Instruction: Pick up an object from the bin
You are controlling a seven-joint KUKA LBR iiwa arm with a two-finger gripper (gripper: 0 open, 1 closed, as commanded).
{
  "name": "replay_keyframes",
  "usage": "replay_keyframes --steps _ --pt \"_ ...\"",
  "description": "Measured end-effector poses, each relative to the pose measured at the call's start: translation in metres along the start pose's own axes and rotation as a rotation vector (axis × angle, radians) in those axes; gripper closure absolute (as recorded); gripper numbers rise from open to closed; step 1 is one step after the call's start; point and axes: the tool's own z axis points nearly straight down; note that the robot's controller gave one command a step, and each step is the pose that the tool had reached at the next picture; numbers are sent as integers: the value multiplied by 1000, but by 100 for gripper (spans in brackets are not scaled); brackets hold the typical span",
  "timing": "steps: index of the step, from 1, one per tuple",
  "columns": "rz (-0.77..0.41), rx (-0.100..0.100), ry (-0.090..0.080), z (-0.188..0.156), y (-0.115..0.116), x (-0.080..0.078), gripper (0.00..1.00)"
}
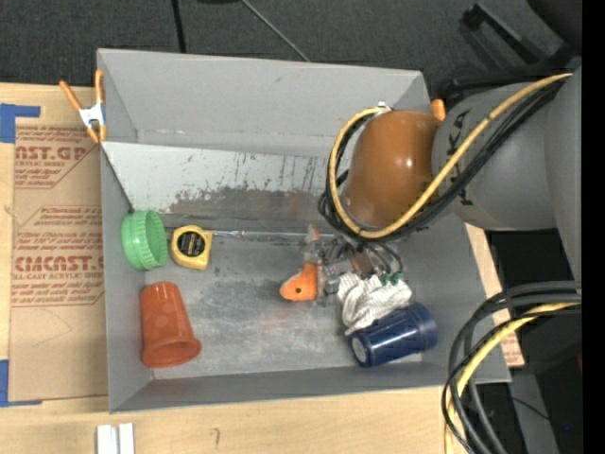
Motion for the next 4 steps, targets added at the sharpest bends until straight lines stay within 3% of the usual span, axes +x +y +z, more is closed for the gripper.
replay_keyframes --steps 2,4 --pt "0 -2 8 -14 1 1 100" --pt "0 0 0 -37 1 0 100"
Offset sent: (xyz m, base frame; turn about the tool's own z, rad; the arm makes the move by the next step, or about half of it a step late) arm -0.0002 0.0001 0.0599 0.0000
